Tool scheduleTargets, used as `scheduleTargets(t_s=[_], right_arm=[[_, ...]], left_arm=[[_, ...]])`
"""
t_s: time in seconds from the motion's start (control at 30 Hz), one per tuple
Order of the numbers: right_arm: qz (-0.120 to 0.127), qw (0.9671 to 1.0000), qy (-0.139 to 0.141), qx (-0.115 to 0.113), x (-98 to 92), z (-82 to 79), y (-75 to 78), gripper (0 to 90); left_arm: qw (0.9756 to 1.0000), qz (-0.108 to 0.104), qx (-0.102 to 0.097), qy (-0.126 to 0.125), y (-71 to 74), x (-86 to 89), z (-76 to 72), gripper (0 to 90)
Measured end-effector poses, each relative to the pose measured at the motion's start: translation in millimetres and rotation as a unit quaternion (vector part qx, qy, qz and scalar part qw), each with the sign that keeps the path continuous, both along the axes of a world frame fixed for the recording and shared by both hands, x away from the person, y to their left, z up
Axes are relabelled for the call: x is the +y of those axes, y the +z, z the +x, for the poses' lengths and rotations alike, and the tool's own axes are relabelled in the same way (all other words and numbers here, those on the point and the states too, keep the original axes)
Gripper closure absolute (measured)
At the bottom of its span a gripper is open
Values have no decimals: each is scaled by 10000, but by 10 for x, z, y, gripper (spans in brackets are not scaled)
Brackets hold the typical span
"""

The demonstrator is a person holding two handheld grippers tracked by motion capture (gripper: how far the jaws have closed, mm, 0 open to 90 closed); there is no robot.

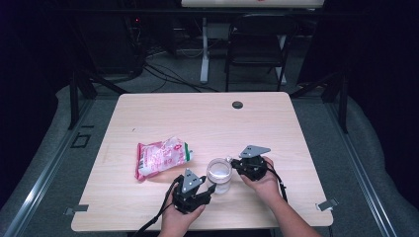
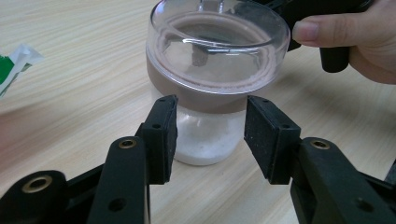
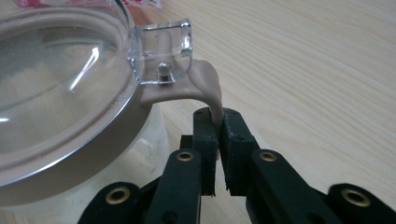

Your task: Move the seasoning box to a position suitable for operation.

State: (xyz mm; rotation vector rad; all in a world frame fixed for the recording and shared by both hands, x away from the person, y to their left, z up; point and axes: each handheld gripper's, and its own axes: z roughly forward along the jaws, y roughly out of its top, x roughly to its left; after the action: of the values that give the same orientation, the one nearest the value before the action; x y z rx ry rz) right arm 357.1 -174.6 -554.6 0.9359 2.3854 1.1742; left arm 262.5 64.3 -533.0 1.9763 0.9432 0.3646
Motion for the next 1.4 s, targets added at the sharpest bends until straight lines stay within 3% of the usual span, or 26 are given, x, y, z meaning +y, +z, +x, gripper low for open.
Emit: scheduleTargets(t_s=[0.17,0.27,0.37,0.5,0.6,0.83,0.97,1.17,1.4], right_arm=[[-70,9998,-186,26,-19,-105,18,853],[-168,9994,-293,24,-34,-174,34,848],[38,9977,-618,278,-89,-304,44,830],[2,9964,-795,282,-86,-437,54,817],[-111,9962,-833,241,-72,-522,63,807],[-44,9965,-808,228,-46,-701,76,764],[-203,9973,-696,141,-49,-743,82,721],[12,9978,-644,155,-102,-862,162,676],[290,9966,-763,83,-148,-947,273,652]], left_arm=[[9997,198,-56,-110,32,48,27,553],[9997,185,-40,-154,35,68,45,560],[9990,253,-49,-366,45,117,72,562],[9986,219,5,-491,54,180,97,567],[9984,116,32,-547,42,238,108,578],[9985,-8,84,-533,34,330,150,610],[9984,105,28,-562,48,323,174,618],[9983,178,-96,-554,82,349,147,621],[9983,127,-38,-561,117,376,145,640]])
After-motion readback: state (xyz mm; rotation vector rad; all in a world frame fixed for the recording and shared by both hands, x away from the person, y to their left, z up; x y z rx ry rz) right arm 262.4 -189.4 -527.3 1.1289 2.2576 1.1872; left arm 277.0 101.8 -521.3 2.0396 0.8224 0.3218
